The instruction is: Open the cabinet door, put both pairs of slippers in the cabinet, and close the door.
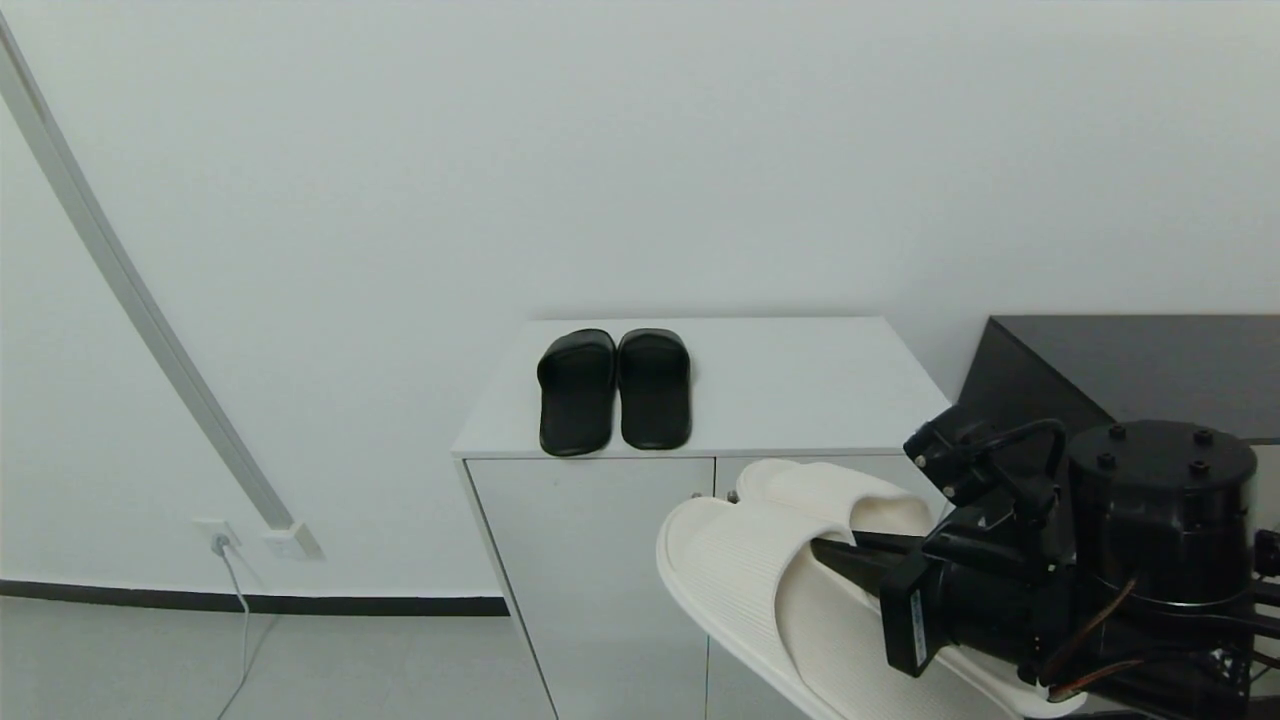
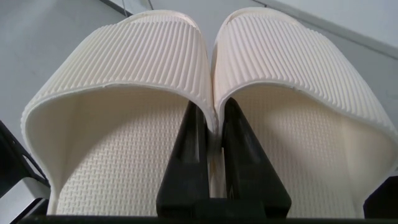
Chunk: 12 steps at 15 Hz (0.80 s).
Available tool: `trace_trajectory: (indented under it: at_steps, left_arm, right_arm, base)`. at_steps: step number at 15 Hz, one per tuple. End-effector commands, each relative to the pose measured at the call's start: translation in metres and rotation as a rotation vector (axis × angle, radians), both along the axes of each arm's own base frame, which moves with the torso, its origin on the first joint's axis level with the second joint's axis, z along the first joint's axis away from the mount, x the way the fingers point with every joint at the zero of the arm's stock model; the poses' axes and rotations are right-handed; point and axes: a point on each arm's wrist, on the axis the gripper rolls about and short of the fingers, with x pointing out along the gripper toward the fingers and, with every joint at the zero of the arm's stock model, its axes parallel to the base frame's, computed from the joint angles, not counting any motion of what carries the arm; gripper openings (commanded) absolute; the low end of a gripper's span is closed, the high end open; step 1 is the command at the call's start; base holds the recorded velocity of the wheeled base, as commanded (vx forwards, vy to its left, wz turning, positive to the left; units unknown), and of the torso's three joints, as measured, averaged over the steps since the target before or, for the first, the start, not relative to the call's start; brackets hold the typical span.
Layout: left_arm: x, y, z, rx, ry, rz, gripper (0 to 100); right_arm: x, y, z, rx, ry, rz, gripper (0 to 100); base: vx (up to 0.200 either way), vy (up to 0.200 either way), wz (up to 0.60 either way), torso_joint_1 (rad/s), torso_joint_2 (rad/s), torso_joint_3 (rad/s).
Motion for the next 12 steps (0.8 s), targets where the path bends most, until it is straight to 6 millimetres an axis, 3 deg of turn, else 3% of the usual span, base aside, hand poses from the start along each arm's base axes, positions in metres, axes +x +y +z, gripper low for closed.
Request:
trace_trajectory:
  at_steps: [1, 12]
  left_arm:
    - [0.0001, 0.0000, 0.0000, -0.002, 0.002, -0.002, 100]
    - [0.0000, 0.0000, 0.0004, -0.006, 0.000, -0.001, 100]
  right_arm:
    - [0.0002, 0.0007, -0.0010, -0.004, 0.002, 0.001, 0]
    - [-0.0014, -0.0009, -0.0050, -0.014, 0.011, 0.003, 0]
  base:
    - [0.000, 0.000, 0.00, -0.183, 0.41, 0.227]
    - [0.000, 0.000, 0.00, -0.218, 0.52, 0.306]
